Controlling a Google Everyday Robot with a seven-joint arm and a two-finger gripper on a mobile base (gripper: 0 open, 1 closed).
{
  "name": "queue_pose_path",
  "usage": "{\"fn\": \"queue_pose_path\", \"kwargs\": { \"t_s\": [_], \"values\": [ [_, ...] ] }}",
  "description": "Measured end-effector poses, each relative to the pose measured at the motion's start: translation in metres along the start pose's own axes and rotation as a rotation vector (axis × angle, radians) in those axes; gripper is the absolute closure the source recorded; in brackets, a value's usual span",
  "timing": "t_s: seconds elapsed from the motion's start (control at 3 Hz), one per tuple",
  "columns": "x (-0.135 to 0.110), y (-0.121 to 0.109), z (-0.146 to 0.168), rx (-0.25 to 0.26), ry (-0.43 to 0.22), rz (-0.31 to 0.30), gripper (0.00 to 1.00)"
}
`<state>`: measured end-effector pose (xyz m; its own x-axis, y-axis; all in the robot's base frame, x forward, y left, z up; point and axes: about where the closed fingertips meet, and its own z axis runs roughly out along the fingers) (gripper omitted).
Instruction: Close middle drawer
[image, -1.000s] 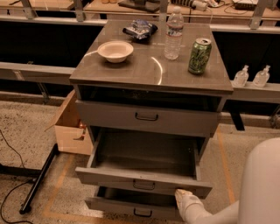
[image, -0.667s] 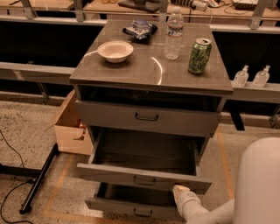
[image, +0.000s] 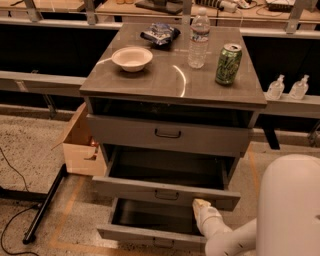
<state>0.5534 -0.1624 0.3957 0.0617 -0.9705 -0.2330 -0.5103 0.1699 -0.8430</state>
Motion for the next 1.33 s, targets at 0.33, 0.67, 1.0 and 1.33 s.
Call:
{"fn": "queue_pose_path", "kwargs": {
  "t_s": [0.33, 0.67, 1.0, 1.33],
  "values": [
    [-0.002, -0.009, 0.011, 0.022, -0.01, -0.016, 1.0],
    [-0.009, -0.027, 0.037, 0.058, -0.034, -0.056, 1.0],
    [-0.012, -0.035, 0.048, 0.075, -0.045, -0.074, 1.0],
    [-0.018, -0.046, 0.064, 0.1, -0.062, -0.103, 1.0]
  ]
}}
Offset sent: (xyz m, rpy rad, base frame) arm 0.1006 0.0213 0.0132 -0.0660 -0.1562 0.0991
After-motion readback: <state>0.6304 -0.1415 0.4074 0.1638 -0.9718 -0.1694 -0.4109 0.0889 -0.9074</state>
